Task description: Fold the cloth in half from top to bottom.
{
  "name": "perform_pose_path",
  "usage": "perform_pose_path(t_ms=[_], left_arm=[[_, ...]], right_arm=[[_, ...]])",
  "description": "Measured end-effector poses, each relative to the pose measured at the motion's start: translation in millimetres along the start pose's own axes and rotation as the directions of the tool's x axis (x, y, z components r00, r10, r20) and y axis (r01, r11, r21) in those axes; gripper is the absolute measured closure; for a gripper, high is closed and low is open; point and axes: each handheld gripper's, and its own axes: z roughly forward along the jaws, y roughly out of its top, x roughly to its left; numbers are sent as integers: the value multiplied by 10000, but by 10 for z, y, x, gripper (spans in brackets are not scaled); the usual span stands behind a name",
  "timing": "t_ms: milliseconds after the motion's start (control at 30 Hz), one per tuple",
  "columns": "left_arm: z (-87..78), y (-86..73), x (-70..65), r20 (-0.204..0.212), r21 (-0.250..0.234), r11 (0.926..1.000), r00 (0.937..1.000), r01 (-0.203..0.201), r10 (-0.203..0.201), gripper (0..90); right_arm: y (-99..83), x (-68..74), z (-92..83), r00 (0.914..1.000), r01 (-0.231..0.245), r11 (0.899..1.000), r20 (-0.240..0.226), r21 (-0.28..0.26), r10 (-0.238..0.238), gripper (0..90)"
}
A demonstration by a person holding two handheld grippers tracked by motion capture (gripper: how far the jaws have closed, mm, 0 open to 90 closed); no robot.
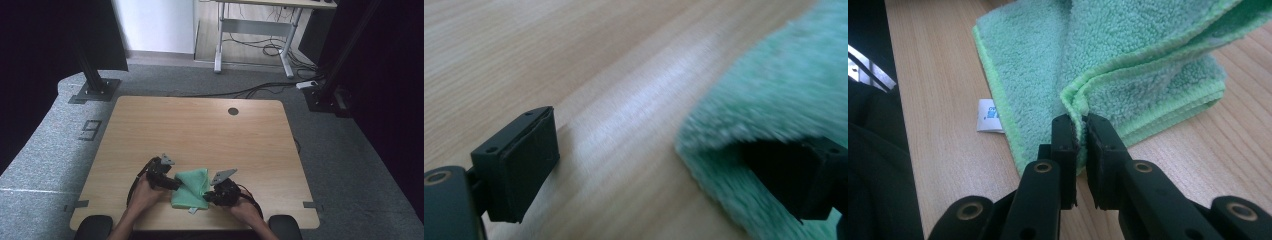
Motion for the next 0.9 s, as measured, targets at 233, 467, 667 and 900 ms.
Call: perform_pose_path(t_ms=[233,467,667,900], left_arm=[[-293,-13,65,683,368,9990,9974,-235,209,81],[-383,334,73,221,-455,9982,9990,-387,398,83],[-215,827,-140,288,-650,9916,9930,-1121,1142,83],[41,1191,-351,575,-444,9861,9850,-1602,1626,112]], right_arm=[[-23,-25,10,9997,-221,9997,-119,-126,220,819],[-19,-31,19,9996,-241,9996,-135,-156,239,817],[-41,-33,16,9995,-295,9991,-136,-297,291,811],[-79,-34,13,9993,-356,9978,-115,-556,350,799]])
